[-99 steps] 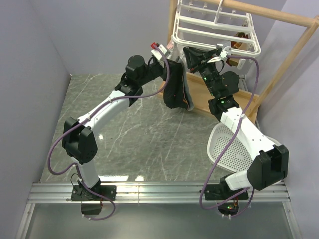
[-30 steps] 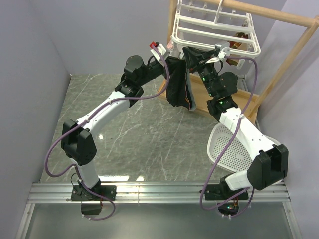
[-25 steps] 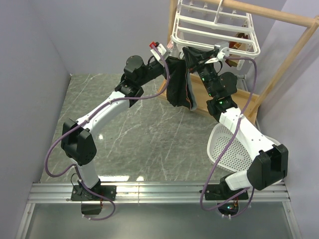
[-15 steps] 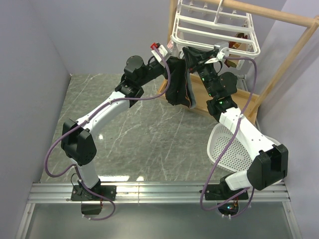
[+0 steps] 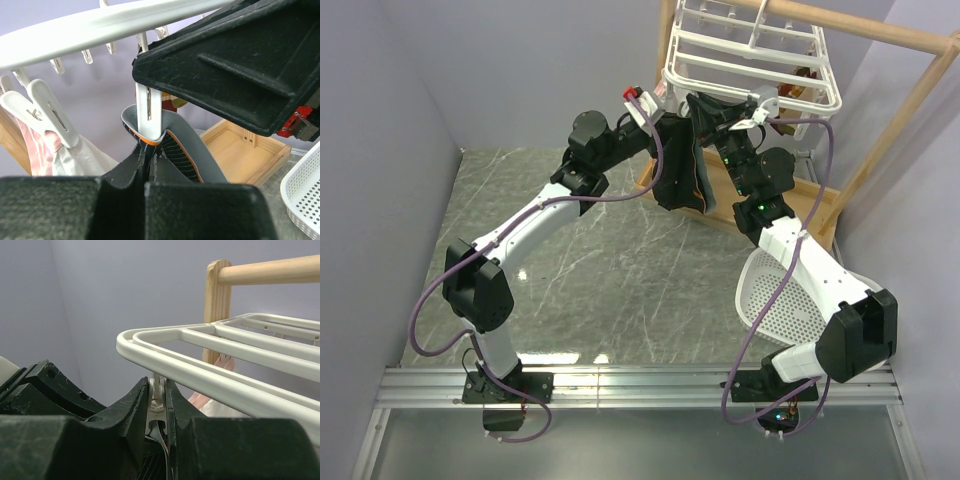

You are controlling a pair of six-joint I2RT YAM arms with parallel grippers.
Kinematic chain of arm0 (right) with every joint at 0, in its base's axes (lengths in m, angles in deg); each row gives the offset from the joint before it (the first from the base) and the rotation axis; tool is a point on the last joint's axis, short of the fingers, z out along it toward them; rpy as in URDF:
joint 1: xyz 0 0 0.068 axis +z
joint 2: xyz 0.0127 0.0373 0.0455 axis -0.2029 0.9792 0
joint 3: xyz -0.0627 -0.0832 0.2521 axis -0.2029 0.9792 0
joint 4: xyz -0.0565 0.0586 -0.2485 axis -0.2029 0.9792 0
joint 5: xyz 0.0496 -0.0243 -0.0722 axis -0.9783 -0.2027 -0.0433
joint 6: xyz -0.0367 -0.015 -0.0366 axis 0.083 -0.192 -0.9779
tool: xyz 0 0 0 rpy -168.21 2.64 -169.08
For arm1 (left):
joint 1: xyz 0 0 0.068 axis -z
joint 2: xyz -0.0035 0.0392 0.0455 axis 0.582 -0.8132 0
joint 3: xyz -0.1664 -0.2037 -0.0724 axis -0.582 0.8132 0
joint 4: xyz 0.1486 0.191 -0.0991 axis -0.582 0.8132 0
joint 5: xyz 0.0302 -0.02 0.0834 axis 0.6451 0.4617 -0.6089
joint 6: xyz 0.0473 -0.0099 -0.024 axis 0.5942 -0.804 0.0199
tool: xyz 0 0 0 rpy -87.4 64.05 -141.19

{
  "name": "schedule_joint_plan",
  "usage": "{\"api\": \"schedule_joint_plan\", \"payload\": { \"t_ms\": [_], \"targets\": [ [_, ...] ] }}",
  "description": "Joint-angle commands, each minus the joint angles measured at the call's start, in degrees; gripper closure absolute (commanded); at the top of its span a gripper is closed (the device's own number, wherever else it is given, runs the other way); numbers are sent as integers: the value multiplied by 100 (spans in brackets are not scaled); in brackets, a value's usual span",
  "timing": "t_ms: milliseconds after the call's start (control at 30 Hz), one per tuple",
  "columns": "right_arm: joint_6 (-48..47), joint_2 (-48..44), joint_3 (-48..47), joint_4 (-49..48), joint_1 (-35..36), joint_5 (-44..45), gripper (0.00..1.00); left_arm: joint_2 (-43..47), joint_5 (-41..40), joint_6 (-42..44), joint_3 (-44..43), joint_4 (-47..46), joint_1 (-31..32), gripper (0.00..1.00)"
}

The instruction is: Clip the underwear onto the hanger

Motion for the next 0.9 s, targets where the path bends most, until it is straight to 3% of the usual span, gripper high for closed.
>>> {"api": "schedule_joint_plan", "payload": {
  "t_ms": [0, 167, 367, 500, 867],
  "targets": [
    [-190, 61, 85, -90, -4, 122, 100, 354, 215, 10, -412, -534, 62, 100],
    [-181, 61, 67, -29, 5, 114, 100, 354, 197, 10, -474, -534, 53, 100],
    [-76, 70, -29, 130, -4, 113, 73, 327, 179, 19, -482, -560, 62, 100],
    [-40, 61, -38, 148, 5, 105, 61, 319, 144, 28, -500, -552, 53, 100],
    [56, 0, -29, 77, -4, -27, 48, 257, 91, -25, -632, -569, 53, 100]
  ]
}}
